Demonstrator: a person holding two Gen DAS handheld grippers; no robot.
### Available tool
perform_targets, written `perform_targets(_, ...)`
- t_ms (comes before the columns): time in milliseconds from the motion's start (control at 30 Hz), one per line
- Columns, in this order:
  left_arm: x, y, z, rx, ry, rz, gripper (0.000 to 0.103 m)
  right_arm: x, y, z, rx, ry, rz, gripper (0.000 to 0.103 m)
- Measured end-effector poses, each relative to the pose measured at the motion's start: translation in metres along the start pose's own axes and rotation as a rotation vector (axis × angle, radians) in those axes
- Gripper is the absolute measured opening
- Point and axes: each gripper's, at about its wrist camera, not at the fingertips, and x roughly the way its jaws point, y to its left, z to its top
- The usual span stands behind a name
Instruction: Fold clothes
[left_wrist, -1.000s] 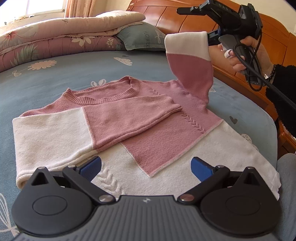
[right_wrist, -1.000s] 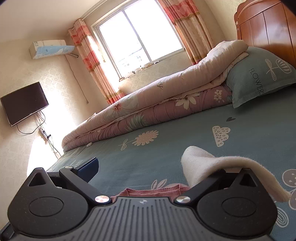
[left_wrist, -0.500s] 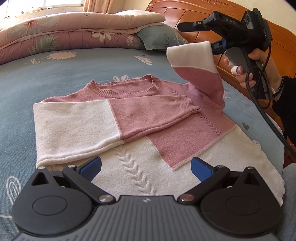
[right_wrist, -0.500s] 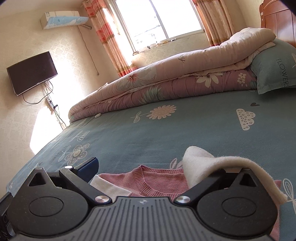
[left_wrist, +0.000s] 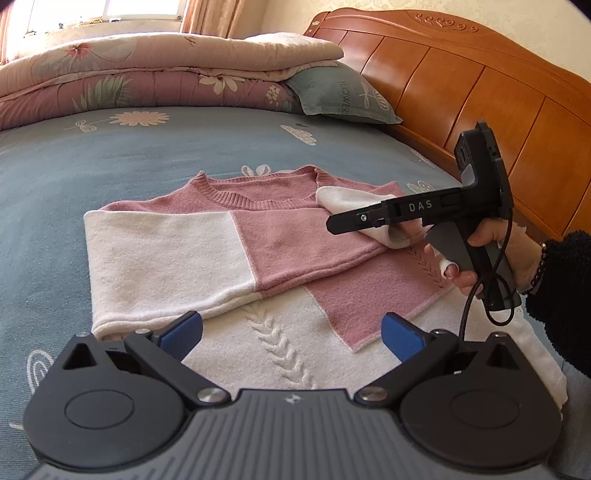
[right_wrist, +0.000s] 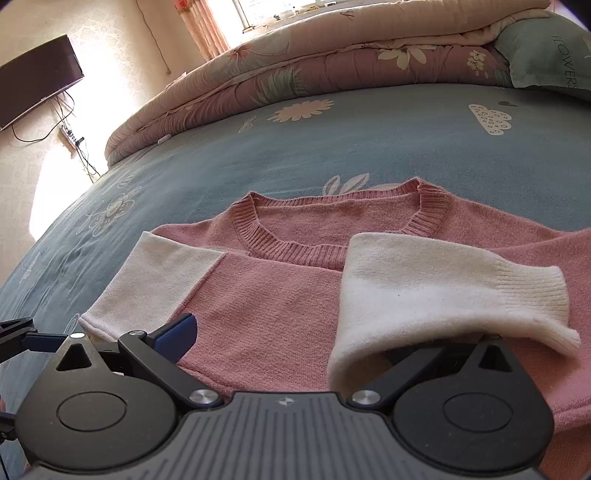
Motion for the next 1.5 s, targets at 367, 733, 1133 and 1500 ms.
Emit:
perform_targets(367,-0.003,0.002,0.000,-0.010,-0.002,0.006,0.102,-0.041,-0.051,0.003,0.347,-0.204,0.006,0.103)
perform_targets(733,-0.007,0.018,-0.001,-0.056,0.004,0.063,0.102,-0.003,0.027,0.032,0.159,-0.126,0.176,0.103)
perform_targets(1133,-0.004,0.017,-0.001,-0.046,0.018,0.072,0.102,-0.029,0.026,0.019,0.056,-0.114,0.116,0.103)
perform_targets(1500,0.004,0.011,0.001,-0.036,0.030,0.072,0.102,-0.072,-0.008,0.011,0.082,-0.156,0.052,0.103)
